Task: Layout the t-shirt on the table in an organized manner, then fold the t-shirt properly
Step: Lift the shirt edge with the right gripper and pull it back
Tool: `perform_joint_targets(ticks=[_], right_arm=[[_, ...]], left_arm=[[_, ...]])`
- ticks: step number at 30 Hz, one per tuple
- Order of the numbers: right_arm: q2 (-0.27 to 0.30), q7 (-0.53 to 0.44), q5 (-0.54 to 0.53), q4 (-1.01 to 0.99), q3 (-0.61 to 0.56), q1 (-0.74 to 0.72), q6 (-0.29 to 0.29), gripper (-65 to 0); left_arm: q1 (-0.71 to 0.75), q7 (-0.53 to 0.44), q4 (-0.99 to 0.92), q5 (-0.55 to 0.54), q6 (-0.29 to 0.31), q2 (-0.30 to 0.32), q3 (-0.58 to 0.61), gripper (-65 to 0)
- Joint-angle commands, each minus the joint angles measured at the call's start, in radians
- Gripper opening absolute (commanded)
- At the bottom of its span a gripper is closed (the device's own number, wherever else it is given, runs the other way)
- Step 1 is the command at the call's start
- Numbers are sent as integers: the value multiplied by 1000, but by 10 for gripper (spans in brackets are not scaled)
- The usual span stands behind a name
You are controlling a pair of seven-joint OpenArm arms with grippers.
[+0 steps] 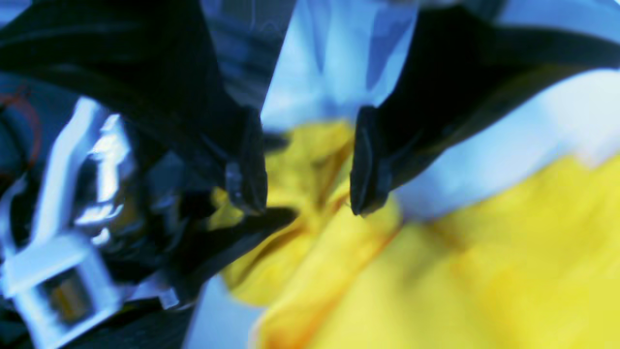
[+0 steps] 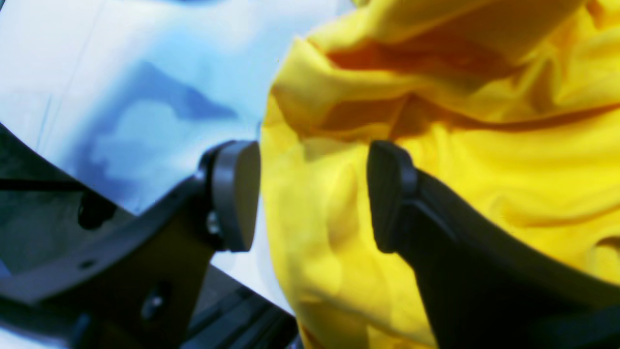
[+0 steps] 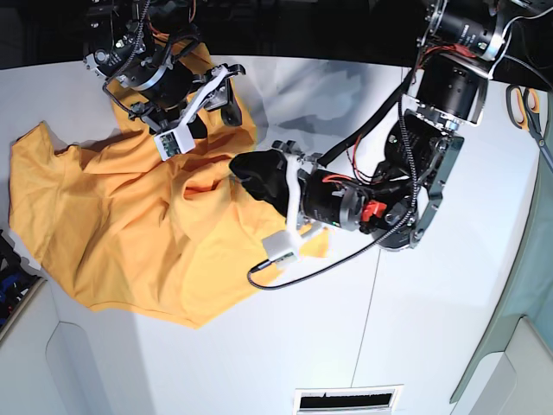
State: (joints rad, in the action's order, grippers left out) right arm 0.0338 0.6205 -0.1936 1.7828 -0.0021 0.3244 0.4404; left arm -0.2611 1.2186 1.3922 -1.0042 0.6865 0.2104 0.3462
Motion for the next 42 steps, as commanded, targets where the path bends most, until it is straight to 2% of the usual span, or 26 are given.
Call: perform_joint_targets(ticks=[1, 5, 9, 13, 16, 20, 22, 28, 32, 35, 37, 40, 41, 42], right_arm=[[-4, -19, -16, 17, 0, -2, 1, -303], [-35, -19, 37, 17, -21, -2, 1, -303], [-80, -26, 133, 17, -105, -3, -6, -303], [-90, -48, 320, 11, -225, -6, -128, -303], [-90, -48, 412, -30, -291, -25, -184, -303], [-89, -41, 539, -155, -360, -71, -286, -303], [-89, -24, 598, -210, -399, -93, -332, -303], [-83, 58, 783, -260, -499, -116, -533, -303], [-83, 80, 826, -260, -503, -116, -595, -303], [-83, 80, 826, -260, -503, -116, -595, -307], [-80, 78, 824, -260, -501, -117, -595, -365], [-75, 79, 822, -260, -498, -119, -595, -596], [-73, 77, 823, -260, -498, -119, -595, -650], [-69, 75, 827, -259, -499, -119, -595, -650]], left_arm=[[-24, -37, 18, -28, 12, 24, -5, -334], [-24, -87, 18, -32, 12, 117, -16, -334], [-24, -89, 18, -63, 12, 171, -54, -334], [-23, -89, 18, -89, 12, 207, -92, -334], [-20, -84, 18, -107, 12, 227, -114, -334], [-18, -81, 18, -107, 12, 237, -121, -334], [-18, -80, 18, -107, 12, 239, -121, -334], [-18, -82, 18, -107, 12, 238, -121, -334], [-18, -86, 18, -107, 12, 238, -121, -334], [-18, -86, 18, -107, 12, 238, -121, -334], [-18, -87, 18, -107, 12, 238, -121, -334], [-18, -93, 18, -107, 12, 238, -121, -334], [-18, -93, 18, -108, 12, 238, -121, -334], [-18, -93, 18, -108, 12, 238, -121, -334]])
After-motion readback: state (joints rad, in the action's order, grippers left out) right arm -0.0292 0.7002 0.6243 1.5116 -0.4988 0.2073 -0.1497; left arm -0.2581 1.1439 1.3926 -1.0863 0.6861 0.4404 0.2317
